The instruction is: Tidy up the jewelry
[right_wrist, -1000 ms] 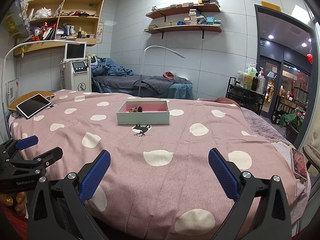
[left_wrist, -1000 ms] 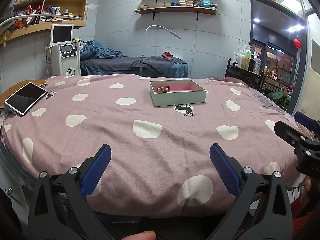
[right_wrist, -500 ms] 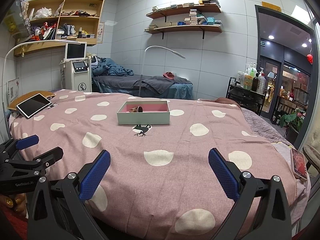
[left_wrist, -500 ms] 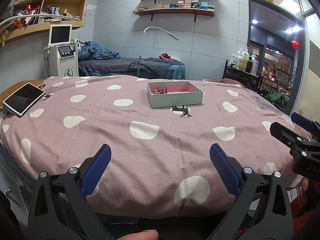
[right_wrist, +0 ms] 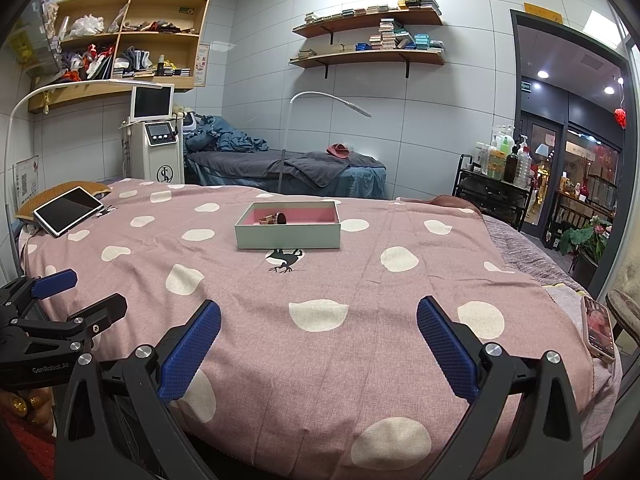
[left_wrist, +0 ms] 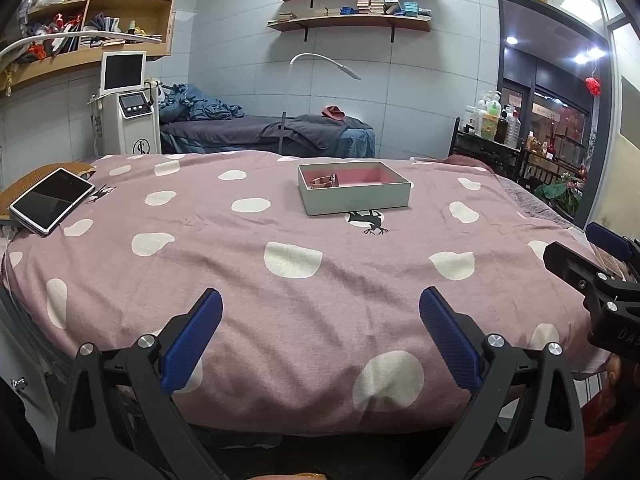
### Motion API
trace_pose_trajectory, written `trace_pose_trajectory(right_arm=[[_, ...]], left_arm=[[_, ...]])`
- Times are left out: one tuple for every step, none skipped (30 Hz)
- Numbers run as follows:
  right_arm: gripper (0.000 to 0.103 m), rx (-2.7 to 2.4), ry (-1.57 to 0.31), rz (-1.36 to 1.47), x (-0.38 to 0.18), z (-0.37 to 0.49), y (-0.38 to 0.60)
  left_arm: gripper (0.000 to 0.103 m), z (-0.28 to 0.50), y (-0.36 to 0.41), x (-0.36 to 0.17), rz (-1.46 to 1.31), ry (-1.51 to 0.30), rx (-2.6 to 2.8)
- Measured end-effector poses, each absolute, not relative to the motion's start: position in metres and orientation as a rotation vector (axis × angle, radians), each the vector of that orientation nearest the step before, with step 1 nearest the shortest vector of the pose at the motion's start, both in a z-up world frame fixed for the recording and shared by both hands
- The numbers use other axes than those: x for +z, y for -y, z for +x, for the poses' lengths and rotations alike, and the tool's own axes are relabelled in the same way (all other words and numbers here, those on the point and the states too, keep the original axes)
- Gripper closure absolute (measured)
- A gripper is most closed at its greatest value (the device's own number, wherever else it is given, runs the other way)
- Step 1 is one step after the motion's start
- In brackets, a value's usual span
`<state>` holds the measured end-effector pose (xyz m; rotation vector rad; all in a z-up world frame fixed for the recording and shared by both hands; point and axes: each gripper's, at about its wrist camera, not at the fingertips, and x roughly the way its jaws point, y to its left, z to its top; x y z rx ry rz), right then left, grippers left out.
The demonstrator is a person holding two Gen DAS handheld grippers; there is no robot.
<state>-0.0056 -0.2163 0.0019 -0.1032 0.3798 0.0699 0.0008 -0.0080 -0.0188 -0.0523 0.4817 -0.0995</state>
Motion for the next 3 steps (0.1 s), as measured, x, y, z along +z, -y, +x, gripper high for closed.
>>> trace_pose_trajectory(right_arm=[[0.006,0.07,-0.38,-0.103,0.0019,-0.0057,0.2162],[0.006,0.071,-0.381,-0.103,0.0017,-0.0054,0.2162],[0.006,0.071,-0.382,-0.103,0.0017,-0.0053,0.2163]], left_arm=[[0.006,0.001,0.0083,-0.0191,-0.051,-0.483,-0.099],[0.006,0.0013,0.0086,-0.0194,-0.05,-0.484,-0.099],[0.006,0.0013,0.0087,-0.0193,-0.05,-0.485,-0.099]])
